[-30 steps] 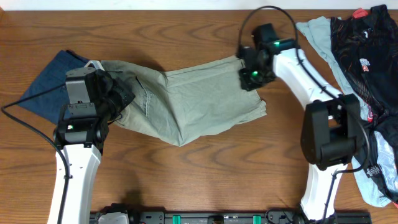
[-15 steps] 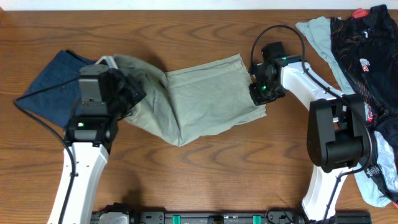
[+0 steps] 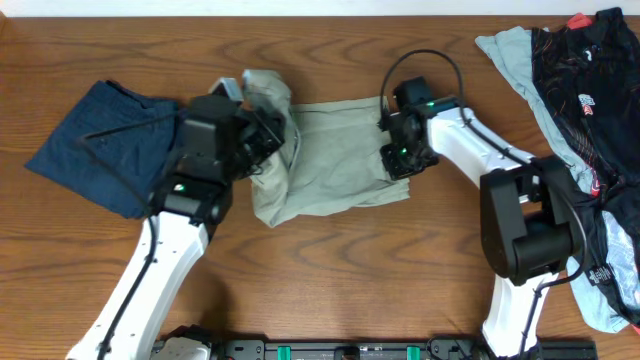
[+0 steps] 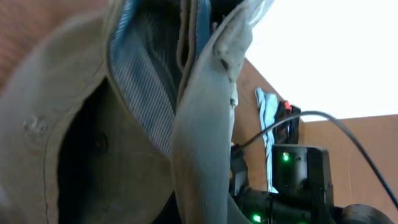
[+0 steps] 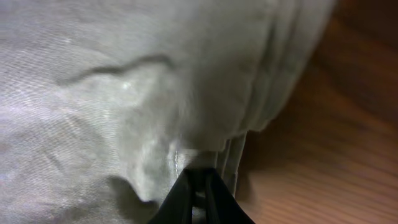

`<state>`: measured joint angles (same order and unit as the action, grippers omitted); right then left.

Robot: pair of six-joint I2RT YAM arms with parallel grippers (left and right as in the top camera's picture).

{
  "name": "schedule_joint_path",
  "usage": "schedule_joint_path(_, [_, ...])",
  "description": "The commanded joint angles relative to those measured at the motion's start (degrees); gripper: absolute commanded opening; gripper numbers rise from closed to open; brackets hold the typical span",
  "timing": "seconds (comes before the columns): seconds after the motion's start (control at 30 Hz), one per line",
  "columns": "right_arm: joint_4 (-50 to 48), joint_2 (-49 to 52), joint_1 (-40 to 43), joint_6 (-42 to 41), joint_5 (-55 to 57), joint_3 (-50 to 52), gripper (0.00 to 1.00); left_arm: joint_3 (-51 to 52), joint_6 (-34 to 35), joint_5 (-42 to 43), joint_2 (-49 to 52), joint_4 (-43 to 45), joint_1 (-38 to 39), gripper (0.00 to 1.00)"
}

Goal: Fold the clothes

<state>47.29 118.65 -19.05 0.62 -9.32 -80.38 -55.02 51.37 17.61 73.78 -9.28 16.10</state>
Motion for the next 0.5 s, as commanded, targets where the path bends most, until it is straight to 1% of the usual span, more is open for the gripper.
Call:
schedule_joint_path(0.0, [0.42,3.21,-3.39,-1.05,-2.27,2.93,0.08,-2.12,2.40,-0.11,2.49,2.10,2.23,0.07])
schedule_joint_path(0.2, [0.48,3.21,-5.42,-2.34,-2.32,2.93,0.08,-2.12,3.26,-0.11,5.95,6.25,4.90,0.06])
schedule_joint_path(0.47, [0.35,3.21,-6.91,-3.39,-2.34,2.93,0.09,-2.12,4.31,-0.13,8.37,7.63,7.21,0.07])
